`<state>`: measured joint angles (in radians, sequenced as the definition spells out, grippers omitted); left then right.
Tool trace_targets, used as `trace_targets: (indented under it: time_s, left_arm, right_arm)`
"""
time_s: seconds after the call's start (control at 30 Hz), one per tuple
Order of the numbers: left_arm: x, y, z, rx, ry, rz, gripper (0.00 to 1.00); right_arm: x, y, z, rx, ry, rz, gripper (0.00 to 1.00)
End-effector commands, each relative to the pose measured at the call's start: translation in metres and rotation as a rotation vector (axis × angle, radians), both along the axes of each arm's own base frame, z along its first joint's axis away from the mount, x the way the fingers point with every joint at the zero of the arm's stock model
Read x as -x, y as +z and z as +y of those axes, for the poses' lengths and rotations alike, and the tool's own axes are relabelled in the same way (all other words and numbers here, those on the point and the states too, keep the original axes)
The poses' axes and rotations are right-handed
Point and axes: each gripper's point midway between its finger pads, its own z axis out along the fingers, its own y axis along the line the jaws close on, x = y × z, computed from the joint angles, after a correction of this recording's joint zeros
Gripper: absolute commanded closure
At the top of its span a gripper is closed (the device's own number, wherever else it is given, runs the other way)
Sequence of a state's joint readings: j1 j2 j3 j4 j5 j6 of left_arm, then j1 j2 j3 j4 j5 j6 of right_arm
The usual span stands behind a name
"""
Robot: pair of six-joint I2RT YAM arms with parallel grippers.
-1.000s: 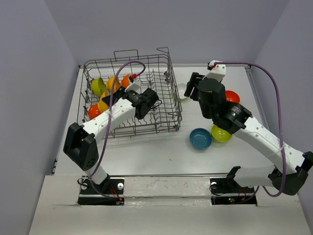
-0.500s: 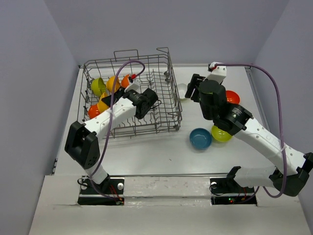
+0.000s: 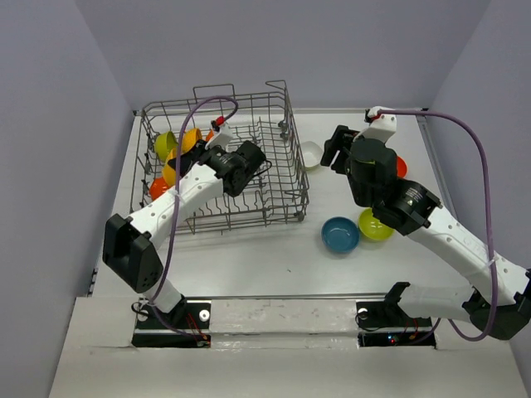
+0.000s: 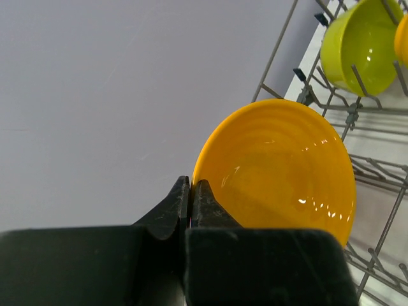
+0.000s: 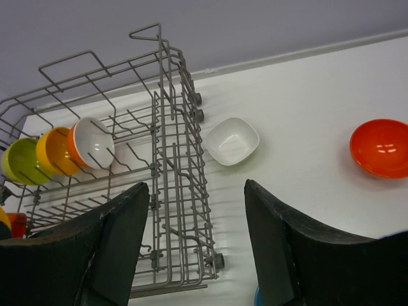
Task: Load the bowls into the dish rack
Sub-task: Insert the bowl into the dish rack.
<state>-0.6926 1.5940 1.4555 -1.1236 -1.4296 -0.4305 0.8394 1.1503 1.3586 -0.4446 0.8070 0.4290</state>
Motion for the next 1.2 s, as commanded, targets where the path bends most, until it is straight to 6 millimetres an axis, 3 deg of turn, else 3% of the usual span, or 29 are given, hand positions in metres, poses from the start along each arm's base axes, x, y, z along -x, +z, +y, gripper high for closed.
trace_targets:
  time_s: [0.0, 0.07, 0.17, 0.33, 0.4, 0.53, 0.63, 0.67, 0.7, 0.73, 0.77, 0.8, 0.87, 0.97, 1.0, 1.07, 1.1, 1.17]
  left_arm:
    - [0.023, 0.091, 0.024, -0.058, 0.068, -0.302, 1.0]
    - [0.027, 0.101, 0.027, -0.039, 0.074, -0.322, 1.0]
    - [0.038, 0.143, 0.035, 0.058, 0.093, -0.427, 1.0]
    - [0.053, 0.191, 0.026, 0.212, 0.038, -0.554, 1.0]
    - [0.055, 0.201, 0.018, 0.254, 0.005, -0.577, 1.0]
    - [0.054, 0.201, -0.003, 0.25, -0.068, -0.528, 1.0]
    - [0.058, 0.205, -0.01, 0.343, -0.138, -0.525, 1.0]
    - [0.066, 0.211, -0.003, 0.367, -0.192, -0.466, 1.0]
    - [0.063, 0.201, -0.007, 0.338, -0.258, -0.376, 1.0]
    - [0.052, 0.22, -0.023, 0.508, -0.344, -0.514, 1.0]
    - [0.058, 0.211, -0.031, 0.556, -0.594, -0.511, 1.0]
    - [0.065, 0.247, -0.033, 0.687, -0.727, -0.728, 1.0]
    - [0.084, 0.263, -0.028, 0.73, -0.878, -0.827, 1.0]
    - [0.069, 0.242, -0.042, 0.608, -0.864, -0.643, 1.0]
    - [0.054, 0.225, -0.049, 0.525, -0.794, -0.549, 1.0]
    - [0.044, 0.199, -0.034, 0.294, -0.618, -0.4, 1.0]
    - [0.031, 0.177, -0.039, 0.213, -0.563, -0.356, 1.0]
    - [0.023, 0.157, -0.036, 0.048, -0.52, -0.248, 1.0]
  right_arm:
    - [0.004, 0.032, -0.001, -0.059, 0.008, -0.071, 0.33]
    - [0.005, 0.034, 0.001, -0.062, 0.021, -0.072, 0.33]
    - [0.005, 0.039, 0.003, -0.072, 0.034, -0.076, 0.33]
    - [0.006, 0.044, 0.003, -0.084, 0.038, -0.082, 0.33]
    - [0.007, 0.046, 0.005, -0.092, 0.053, -0.082, 0.34]
    - [0.008, 0.048, 0.008, -0.098, 0.067, -0.08, 0.34]
    - [0.008, 0.048, 0.011, -0.103, 0.08, -0.074, 0.34]
    - [0.008, 0.049, 0.011, -0.106, 0.081, -0.075, 0.34]
    - [0.009, 0.048, 0.011, -0.105, 0.084, -0.073, 0.34]
    - [0.009, 0.049, 0.013, -0.109, 0.09, -0.072, 0.34]
    - [0.009, 0.05, 0.013, -0.112, 0.091, -0.072, 0.34]
    - [0.009, 0.049, 0.013, -0.112, 0.092, -0.071, 0.34]
    - [0.01, 0.05, 0.012, -0.115, 0.089, -0.072, 0.34]
    - [0.01, 0.05, 0.012, -0.113, 0.091, -0.07, 0.35]
    - [0.009, 0.05, 0.013, -0.112, 0.089, -0.07, 0.35]
    - [0.007, 0.05, 0.016, -0.114, 0.096, -0.067, 0.34]
    - [0.006, 0.046, 0.018, -0.109, 0.096, -0.06, 0.35]
    - [0.005, 0.043, 0.019, -0.108, 0.094, -0.055, 0.35]
